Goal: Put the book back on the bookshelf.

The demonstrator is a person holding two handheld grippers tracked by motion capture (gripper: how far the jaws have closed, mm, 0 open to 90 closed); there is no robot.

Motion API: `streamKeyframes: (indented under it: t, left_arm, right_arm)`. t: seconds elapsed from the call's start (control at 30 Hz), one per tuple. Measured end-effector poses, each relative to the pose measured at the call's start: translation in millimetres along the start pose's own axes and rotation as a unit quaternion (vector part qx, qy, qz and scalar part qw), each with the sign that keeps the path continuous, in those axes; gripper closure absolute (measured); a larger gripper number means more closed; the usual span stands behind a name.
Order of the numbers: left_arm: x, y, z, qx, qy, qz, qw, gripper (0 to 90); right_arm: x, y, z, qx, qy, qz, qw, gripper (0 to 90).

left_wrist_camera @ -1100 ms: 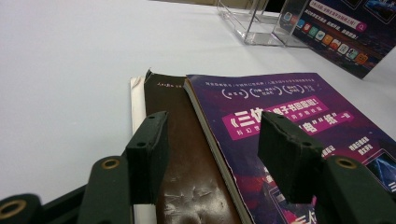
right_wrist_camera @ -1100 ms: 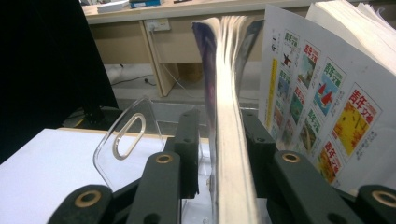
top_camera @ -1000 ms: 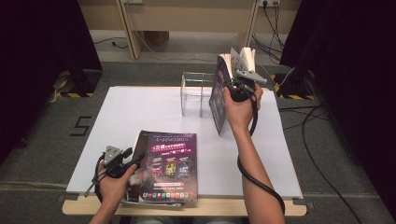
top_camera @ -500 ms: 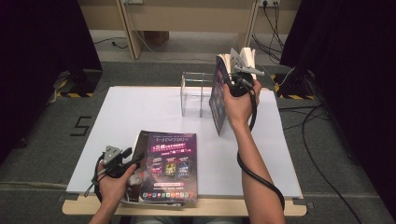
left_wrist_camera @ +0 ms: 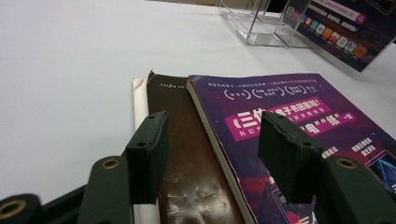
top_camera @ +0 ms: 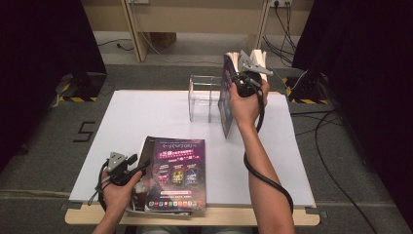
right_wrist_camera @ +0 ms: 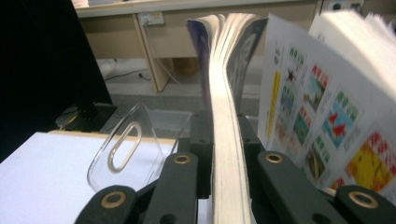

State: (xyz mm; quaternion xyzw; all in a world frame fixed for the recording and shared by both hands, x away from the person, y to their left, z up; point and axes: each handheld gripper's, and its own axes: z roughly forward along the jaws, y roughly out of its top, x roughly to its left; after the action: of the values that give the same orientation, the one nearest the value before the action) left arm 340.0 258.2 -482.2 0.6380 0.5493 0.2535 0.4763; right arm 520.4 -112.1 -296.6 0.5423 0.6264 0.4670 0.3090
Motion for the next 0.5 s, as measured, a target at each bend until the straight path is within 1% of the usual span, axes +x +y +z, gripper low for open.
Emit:
streamKeyframes:
  t: [0.1, 0.2, 0.4, 0.5]
  left_arm:
    - [0.3, -0.2, 0.1, 0.001, 0.0, 0.0, 1.0, 42.2]
    - [0.5, -0.1, 0.1, 0.0, 0.0, -0.001, 1.0, 42.2]
    - [1.6, -0.1, 0.0, 0.0, 0.001, -0.003, 1.0, 42.2]
    - [1.7, -0.2, 0.1, -0.001, 0.001, -0.003, 1.0, 42.2]
  right_arm:
    - [1.2, 5.9, 4.7, -0.007, -0.004, -0.005, 1.0, 83.2]
    - [2.8, 9.2, 9.8, -0.011, -0.007, -0.004, 0.9999, 83.2]
    - [3.2, 9.6, 20.9, -0.007, -0.015, -0.006, 0.9998, 83.2]
    - [1.5, 7.7, 25.5, -0.007, -0.023, -0.006, 0.9997, 83.2]
